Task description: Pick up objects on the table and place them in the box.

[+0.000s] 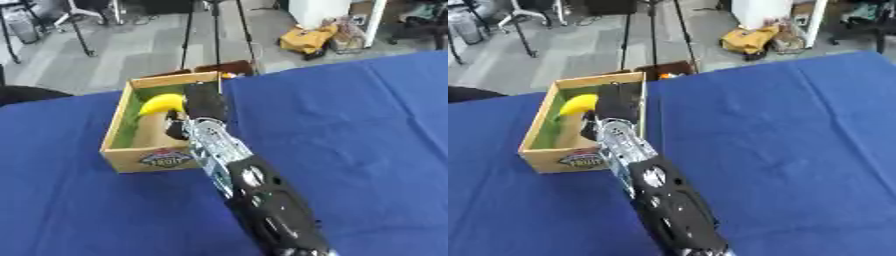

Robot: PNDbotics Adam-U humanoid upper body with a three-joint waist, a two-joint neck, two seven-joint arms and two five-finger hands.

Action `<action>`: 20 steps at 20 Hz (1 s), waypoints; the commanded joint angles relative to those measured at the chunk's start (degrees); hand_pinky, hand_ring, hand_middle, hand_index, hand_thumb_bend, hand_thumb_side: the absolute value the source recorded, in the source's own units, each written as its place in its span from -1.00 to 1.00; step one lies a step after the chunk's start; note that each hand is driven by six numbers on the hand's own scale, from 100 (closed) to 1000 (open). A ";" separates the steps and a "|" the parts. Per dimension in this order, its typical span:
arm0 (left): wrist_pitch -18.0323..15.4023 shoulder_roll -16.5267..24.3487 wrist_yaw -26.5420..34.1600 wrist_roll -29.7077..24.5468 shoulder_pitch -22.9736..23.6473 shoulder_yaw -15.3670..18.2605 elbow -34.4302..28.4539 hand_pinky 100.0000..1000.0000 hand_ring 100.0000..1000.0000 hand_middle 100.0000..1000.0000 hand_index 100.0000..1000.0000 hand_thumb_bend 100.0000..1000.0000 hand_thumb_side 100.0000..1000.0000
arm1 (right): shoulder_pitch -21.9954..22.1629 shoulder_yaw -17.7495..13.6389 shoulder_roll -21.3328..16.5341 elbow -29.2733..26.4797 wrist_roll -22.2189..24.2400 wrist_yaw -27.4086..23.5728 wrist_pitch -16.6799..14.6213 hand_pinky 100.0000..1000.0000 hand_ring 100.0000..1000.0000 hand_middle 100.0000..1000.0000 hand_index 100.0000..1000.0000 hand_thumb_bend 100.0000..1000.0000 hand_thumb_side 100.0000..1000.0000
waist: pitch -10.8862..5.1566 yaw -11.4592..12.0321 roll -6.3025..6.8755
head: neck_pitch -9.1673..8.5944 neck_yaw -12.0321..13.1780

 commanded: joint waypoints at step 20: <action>-0.10 0.17 0.92 -1.20 -1.16 -0.44 -1.15 -0.35 0.73 0.70 0.53 -1.00 0.91 | -4.54 -3.54 3.11 6.04 -2.17 2.51 1.77 -0.45 0.79 -0.05 -0.01 -1.00 -0.32 | 0.46 1.79 0.03 | -2.32 -2.01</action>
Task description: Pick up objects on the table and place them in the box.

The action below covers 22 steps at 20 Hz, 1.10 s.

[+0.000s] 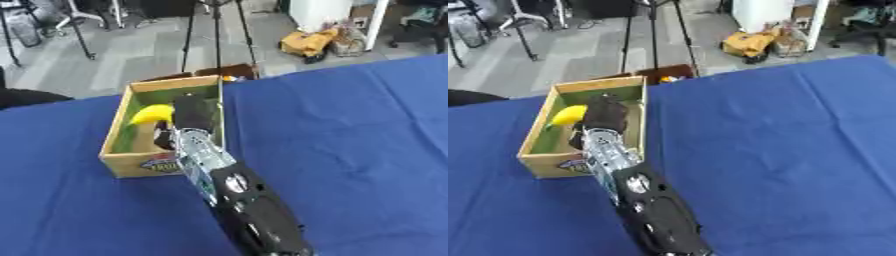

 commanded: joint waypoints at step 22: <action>0.15 0.70 0.30 -0.45 -0.55 -0.09 -1.15 -0.35 0.73 0.70 0.53 -1.00 0.91 | -2.90 -0.59 -3.69 -0.05 1.77 -1.41 -2.58 -0.10 1.00 0.43 0.57 -0.24 0.04 | -1.17 0.00 -0.07 | -0.84 -0.49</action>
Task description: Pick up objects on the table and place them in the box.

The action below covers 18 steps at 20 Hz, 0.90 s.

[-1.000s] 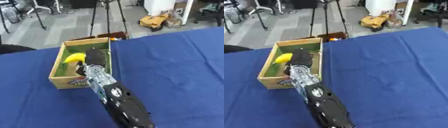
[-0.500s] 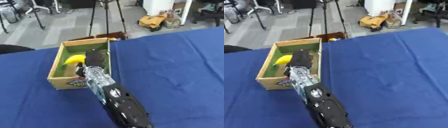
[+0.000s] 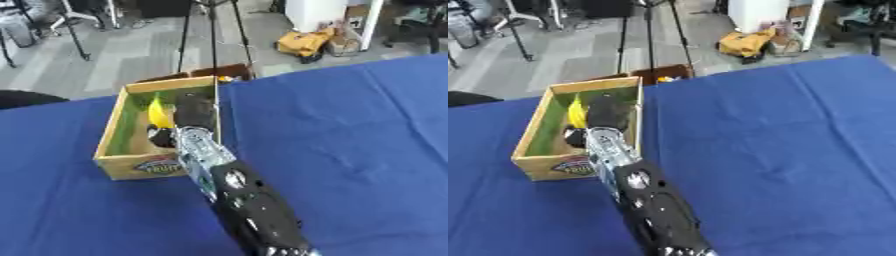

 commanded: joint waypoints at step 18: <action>-0.05 1.18 0.30 -0.21 -0.25 -0.07 -1.15 -0.35 0.72 0.69 0.53 -1.00 0.90 | -1.46 2.38 -2.20 -11.72 -4.72 -2.28 -3.03 -0.14 0.96 0.35 0.53 -0.18 0.19 | -1.86 -0.34 0.24 | -0.61 -0.11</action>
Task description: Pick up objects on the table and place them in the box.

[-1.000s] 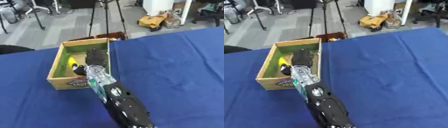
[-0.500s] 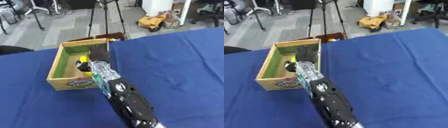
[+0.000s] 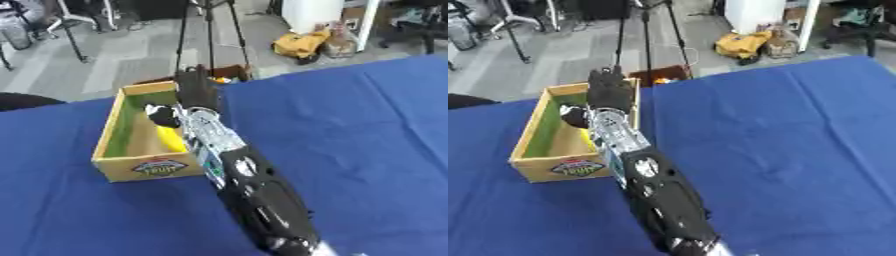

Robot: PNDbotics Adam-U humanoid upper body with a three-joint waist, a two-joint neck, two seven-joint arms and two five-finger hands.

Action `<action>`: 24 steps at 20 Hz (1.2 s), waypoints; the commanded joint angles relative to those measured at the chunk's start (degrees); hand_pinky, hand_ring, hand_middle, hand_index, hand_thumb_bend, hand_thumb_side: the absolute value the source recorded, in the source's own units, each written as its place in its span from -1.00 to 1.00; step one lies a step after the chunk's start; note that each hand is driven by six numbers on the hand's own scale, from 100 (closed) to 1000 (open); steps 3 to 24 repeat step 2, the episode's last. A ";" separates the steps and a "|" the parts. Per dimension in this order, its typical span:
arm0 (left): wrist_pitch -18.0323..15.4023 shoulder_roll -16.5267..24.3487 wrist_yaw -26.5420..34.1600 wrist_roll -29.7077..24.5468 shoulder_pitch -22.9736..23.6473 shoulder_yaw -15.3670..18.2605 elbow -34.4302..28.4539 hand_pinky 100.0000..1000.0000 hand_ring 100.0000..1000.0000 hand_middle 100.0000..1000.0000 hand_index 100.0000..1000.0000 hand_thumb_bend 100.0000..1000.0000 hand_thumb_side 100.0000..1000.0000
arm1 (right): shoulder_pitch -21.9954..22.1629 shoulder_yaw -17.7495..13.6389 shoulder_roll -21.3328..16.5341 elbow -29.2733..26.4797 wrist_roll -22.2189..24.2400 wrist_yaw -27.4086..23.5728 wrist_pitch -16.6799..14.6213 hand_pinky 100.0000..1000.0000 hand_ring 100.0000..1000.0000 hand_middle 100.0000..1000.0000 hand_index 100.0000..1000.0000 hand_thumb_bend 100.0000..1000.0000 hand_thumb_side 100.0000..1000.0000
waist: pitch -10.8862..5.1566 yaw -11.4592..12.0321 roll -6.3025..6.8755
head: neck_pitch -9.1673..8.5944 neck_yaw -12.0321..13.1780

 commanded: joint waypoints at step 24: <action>-0.11 1.21 0.27 -0.17 -0.29 -0.04 -1.15 -0.35 0.71 0.68 0.53 -1.00 0.90 | -1.18 1.03 -1.14 -5.85 -2.30 -0.15 -1.00 -0.14 0.94 0.34 0.52 -0.22 0.27 | -1.40 -0.02 0.20 | -0.49 0.15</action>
